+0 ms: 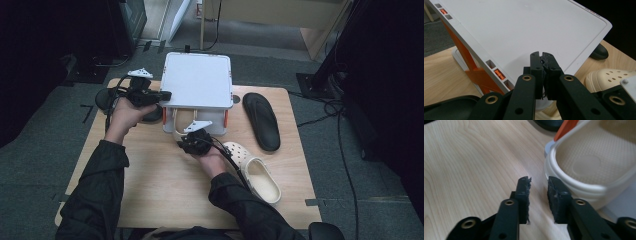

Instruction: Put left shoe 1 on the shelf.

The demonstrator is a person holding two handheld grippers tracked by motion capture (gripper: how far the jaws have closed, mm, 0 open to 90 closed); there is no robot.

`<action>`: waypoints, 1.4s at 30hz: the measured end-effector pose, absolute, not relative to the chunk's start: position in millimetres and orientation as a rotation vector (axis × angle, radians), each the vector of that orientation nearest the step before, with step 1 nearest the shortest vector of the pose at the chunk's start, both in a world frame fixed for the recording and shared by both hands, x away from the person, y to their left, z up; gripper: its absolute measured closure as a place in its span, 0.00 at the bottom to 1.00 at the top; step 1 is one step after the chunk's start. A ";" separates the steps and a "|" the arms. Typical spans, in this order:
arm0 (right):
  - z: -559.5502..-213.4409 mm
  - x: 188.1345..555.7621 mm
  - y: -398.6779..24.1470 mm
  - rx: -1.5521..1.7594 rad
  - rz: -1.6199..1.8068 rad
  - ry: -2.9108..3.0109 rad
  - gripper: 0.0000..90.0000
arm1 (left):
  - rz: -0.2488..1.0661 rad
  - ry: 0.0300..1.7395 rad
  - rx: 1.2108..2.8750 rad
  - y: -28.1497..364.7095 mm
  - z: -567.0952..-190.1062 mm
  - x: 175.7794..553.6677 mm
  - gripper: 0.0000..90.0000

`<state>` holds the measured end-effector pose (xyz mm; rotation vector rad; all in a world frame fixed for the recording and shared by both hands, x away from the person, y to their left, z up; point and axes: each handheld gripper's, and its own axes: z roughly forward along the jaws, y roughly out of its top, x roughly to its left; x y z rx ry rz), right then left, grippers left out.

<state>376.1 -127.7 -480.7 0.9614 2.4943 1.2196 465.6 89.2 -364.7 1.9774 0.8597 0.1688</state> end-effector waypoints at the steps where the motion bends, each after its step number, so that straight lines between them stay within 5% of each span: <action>1: -480.4 378.4 -127.0 0.943 1.236 2.492 0.79 | 0.167 0.859 1.977 89.2 -364.8 465.6 0.98; 14: -472.8 374.8 -139.5 1.001 1.252 2.413 0.73 | 0.169 0.858 1.978 89.1 -364.7 465.4 0.98; 17: -475.7 377.0 -147.4 1.038 1.215 2.386 0.63 | 0.172 0.858 1.980 88.8 -364.5 465.3 0.98; 28: -478.9 385.7 -133.7 1.063 1.241 2.410 0.61 | 0.159 0.862 1.972 90.2 -364.9 465.8 0.97; 42: -454.5 359.5 -166.1 1.043 1.295 2.465 0.61 | 0.125 0.887 1.967 88.9 -360.6 463.1 0.79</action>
